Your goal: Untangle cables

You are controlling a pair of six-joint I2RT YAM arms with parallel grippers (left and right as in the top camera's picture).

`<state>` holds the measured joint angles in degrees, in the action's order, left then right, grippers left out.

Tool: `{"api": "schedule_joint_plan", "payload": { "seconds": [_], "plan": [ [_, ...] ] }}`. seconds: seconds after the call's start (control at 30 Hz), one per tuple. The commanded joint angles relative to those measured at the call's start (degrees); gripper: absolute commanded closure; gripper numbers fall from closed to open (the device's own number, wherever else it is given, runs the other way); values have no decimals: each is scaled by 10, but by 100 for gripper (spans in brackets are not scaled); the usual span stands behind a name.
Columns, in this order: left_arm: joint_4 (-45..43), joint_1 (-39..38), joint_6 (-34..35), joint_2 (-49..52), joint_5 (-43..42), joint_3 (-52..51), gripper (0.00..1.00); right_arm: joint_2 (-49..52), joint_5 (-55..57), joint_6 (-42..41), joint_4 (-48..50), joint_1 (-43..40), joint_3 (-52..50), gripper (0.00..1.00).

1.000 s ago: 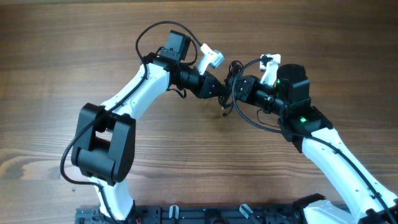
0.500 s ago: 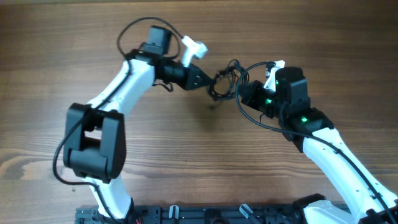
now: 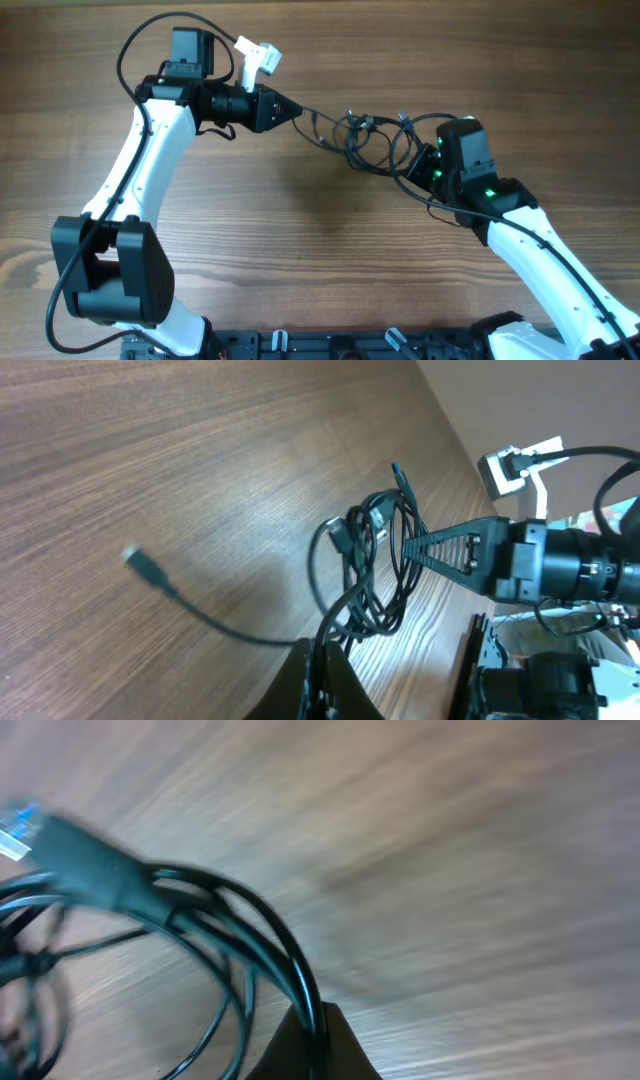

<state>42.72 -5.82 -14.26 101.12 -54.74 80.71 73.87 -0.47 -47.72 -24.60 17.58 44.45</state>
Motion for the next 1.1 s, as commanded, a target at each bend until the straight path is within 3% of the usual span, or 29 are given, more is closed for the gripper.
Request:
{"api": "schedule_joint_plan", "payload": {
  "seconds": [0.0, 0.33, 0.37, 0.47, 0.5, 0.9, 1.07],
  "plan": [
    [26, 13, -37, -18, 8, 0, 96, -10, 145, -41, -52, -6, 3, 95],
    [53, 50, -50, -46, 10, 0, 96, -10, 133, -19, -69, -68, 3, 95],
    [53, 51, -50, -50, 10, 0, 93, -10, 130, -17, -68, -67, 3, 95],
    [54, 40, -50, -52, 10, 0, 66, -10, 90, -2, -40, -67, 3, 95],
    [54, 35, -50, -52, 10, -1, 64, -10, 69, 1, -24, -67, 3, 95],
    [56, 20, -66, -52, 12, -1, 69, -10, -252, 103, 222, -56, 3, 96],
    [56, 20, -66, -52, 12, -1, 70, 5, -279, 135, 259, -24, 3, 95]
  ]
}}
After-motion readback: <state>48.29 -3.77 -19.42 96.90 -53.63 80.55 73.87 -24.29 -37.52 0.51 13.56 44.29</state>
